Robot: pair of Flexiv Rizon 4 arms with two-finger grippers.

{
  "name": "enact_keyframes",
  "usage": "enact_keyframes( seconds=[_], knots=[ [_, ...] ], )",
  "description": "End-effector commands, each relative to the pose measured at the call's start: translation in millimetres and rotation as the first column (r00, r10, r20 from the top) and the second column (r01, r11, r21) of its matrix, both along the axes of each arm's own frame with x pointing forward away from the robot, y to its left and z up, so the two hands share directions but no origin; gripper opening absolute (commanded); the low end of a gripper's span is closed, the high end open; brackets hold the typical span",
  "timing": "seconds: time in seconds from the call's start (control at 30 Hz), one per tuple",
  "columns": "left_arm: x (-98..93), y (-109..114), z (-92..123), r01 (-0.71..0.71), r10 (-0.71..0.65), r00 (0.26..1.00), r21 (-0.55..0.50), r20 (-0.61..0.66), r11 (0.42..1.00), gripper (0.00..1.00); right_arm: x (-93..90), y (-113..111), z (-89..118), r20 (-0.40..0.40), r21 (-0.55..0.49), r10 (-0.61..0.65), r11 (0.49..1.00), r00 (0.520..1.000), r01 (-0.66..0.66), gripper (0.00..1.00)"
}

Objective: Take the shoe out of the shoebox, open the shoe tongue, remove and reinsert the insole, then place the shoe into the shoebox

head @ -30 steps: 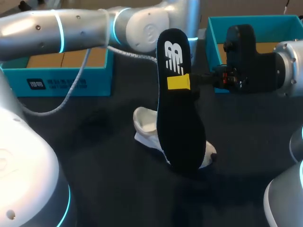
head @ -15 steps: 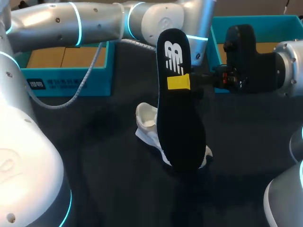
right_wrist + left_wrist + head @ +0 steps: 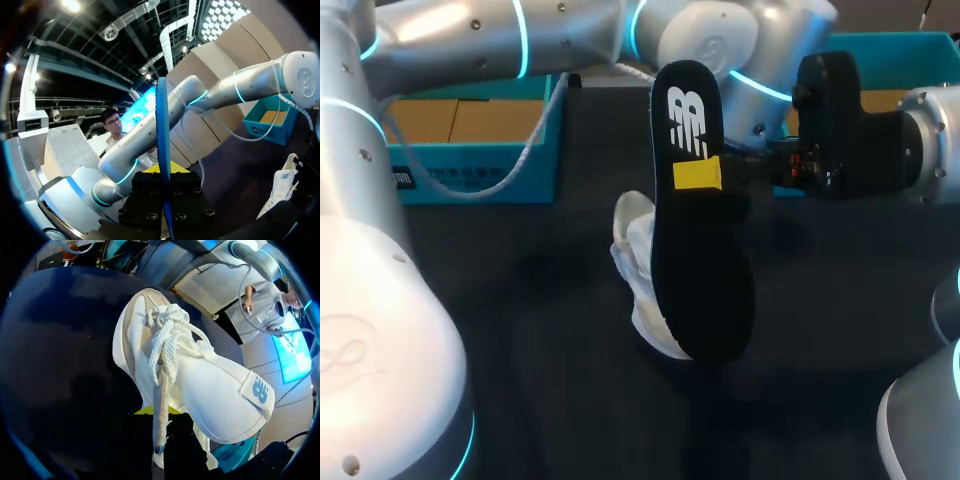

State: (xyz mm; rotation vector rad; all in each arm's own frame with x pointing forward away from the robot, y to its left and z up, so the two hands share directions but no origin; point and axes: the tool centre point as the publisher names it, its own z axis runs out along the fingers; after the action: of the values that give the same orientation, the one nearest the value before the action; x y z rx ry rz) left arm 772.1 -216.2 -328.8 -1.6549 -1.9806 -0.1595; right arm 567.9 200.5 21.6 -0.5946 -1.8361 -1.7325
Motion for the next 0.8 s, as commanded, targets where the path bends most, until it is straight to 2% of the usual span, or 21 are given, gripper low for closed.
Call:
enact_keyframes(
  seconds=[0.03, 0.3, 0.53, 0.8],
  knots=[
    [0.6, -6, 4, 0.076, -0.078, 0.996, 0.053, 0.038, 0.996, 0.00, -6.8, 7, 4, 0.001, 0.001, -0.016, 1.000, 1.000, 0.016, 0.00],
    [1.0, -9, -5, 0.143, -0.144, 0.988, 0.034, 0.047, 0.989, 0.00, -6.8, 7, 4, 0.001, 0.001, -0.016, 1.000, 1.000, 0.016, 0.00],
    [-14.9, -12, -18, 0.262, -0.266, 0.961, 0.056, 0.077, 0.963, 0.00, -6.8, 7, 4, 0.001, 0.001, -0.016, 1.000, 1.000, 0.016, 0.00],
    [-25.4, -13, -33, 0.281, -0.290, 0.952, 0.097, 0.099, 0.955, 0.00, -6.8, 7, 4, 0.001, 0.001, -0.016, 1.000, 1.000, 0.016, 0.00]
  ],
)
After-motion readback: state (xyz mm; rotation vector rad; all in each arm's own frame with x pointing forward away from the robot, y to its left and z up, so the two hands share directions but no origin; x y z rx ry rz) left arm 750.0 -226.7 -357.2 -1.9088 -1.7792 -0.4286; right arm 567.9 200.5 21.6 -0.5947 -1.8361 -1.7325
